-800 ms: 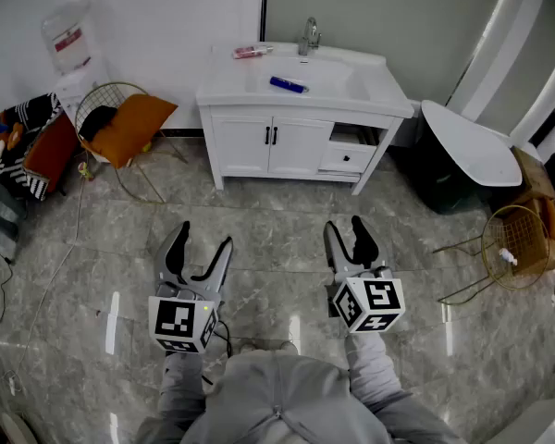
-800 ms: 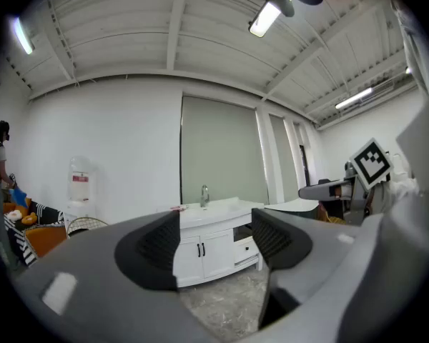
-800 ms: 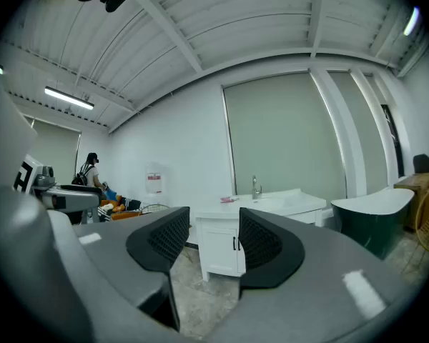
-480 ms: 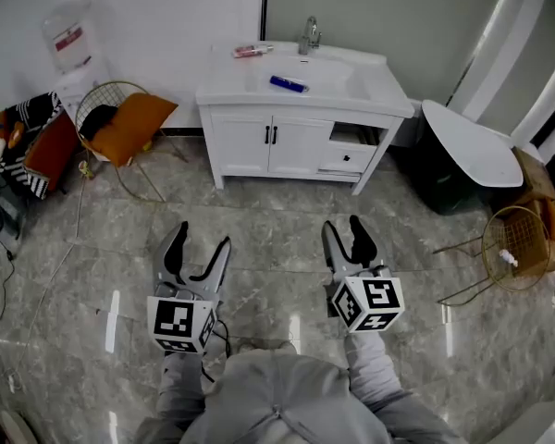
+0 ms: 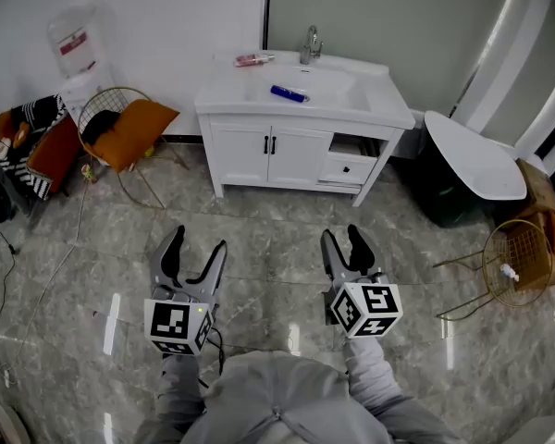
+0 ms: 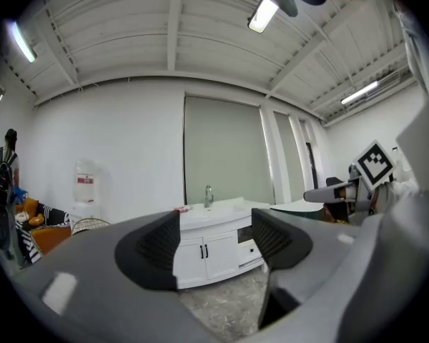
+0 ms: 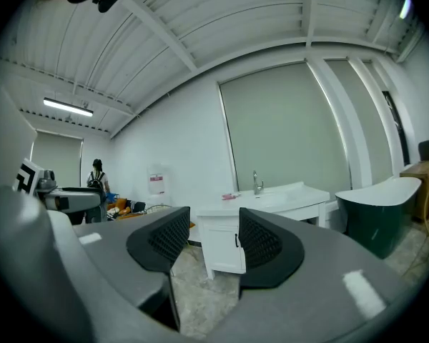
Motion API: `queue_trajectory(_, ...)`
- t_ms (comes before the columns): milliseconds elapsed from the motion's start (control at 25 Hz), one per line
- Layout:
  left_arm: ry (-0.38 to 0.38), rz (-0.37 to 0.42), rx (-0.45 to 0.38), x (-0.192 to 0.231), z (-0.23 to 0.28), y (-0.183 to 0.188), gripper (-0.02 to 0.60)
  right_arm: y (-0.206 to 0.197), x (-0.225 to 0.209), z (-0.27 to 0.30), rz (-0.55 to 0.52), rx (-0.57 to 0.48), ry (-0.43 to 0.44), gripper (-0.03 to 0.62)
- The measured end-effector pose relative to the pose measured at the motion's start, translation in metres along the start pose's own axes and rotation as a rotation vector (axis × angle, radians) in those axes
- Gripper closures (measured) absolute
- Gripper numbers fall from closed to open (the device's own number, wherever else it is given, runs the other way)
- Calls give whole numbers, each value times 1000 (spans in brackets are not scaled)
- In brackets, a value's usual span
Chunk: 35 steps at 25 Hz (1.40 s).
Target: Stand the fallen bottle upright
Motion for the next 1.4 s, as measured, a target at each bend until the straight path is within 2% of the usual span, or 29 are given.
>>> queue_trajectory(320, 23, 5, 26, -28, 17, -4, 242, -9, -35, 1, 29, 19, 44, 379)
queue_trajectory(560, 20, 13, 53, -28, 54, -12, 242, -22, -55, 27, 66, 39, 48, 379)
queue_trajectory(800, -15, 27, 48, -6, 130, -18, 242, -20, -78, 89, 55, 35, 18, 379)
queue_trajectory(1160, -91, 51, 19, 46, 276, -10, 242, -3, -114, 225, 60, 22, -38, 379)
queue_trajectory(1400, -125, 45, 29, 71, 350, -16, 242, 5, -129, 294, 58, 15, -57, 379)
Point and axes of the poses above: the fingertips, and each gripper's own axes: z forward along the fingers, x to its left, y out of its top, the point moved 7 cm from there along -z, backward along the fingers, and after that the axes turned 14 degrees about y, right-handed, at the moved point
